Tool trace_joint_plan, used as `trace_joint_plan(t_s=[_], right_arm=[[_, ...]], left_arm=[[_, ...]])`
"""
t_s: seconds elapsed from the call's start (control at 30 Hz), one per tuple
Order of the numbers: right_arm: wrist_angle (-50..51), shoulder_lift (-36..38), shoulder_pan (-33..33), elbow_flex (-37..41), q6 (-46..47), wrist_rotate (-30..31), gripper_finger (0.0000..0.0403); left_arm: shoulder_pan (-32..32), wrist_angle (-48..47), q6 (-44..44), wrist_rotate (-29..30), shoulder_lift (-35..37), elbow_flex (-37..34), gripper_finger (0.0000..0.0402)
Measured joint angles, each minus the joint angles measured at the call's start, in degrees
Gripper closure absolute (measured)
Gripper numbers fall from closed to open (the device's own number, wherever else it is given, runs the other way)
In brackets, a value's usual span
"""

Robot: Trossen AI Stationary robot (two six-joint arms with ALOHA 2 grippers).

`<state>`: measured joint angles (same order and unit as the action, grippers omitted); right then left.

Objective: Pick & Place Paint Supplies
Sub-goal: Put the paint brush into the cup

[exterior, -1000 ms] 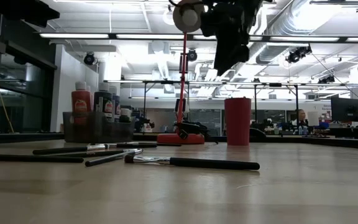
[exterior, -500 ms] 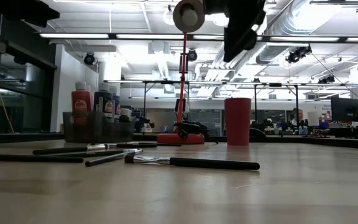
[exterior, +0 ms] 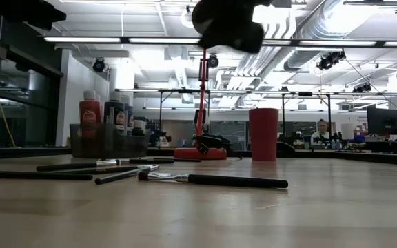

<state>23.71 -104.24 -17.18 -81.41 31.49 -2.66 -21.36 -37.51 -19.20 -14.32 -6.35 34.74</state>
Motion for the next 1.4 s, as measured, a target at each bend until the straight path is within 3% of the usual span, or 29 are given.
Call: trace_joint_plan(t_s=[0.17,0.47,0.6,0.97,1.4], right_arm=[[-9.3,-8.0,-1.9,-1.9,-2.8,-0.6,0.0256],[-9.1,-16.4,-1.7,-7.1,-10.7,2.2,0.0256],[-9.4,-18.1,-0.8,-7.2,-10.7,5.7,0.0256],[-3.9,-20.1,-0.3,-7.2,-12.3,8.2,0.0256],[-5.2,-22.2,-0.3,-7.2,-13.5,7.0,0.0256]], left_arm=[[0.0,0.0,0.0,0.0,0.0,0.0,0.0402],[0.0,0.0,0.0,0.0,0.0,0.0,0.0402],[0.0,0.0,0.0,0.0,0.0,0.0,0.0402],[0.0,0.0,0.0,0.0,0.0,0.0,0.0402],[0.0,0.0,0.0,0.0,0.0,0.0,0.0402]])
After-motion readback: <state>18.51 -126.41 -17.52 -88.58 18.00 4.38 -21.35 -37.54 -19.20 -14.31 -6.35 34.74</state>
